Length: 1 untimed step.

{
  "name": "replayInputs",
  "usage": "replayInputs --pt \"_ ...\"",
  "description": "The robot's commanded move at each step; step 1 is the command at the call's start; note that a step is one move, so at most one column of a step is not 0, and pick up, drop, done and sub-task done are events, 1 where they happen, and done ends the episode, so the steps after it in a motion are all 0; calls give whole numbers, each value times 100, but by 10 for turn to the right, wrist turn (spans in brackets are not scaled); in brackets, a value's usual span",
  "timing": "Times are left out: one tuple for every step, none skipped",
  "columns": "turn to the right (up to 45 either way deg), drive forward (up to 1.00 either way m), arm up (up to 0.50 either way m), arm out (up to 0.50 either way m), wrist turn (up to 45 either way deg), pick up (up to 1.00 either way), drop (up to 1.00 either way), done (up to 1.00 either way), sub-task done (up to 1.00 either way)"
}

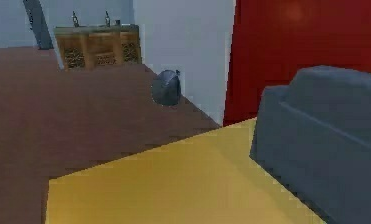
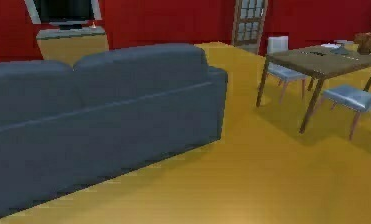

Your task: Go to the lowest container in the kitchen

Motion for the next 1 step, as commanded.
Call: replayInputs --pt "450 0 0 0 0 0 0 0 0"
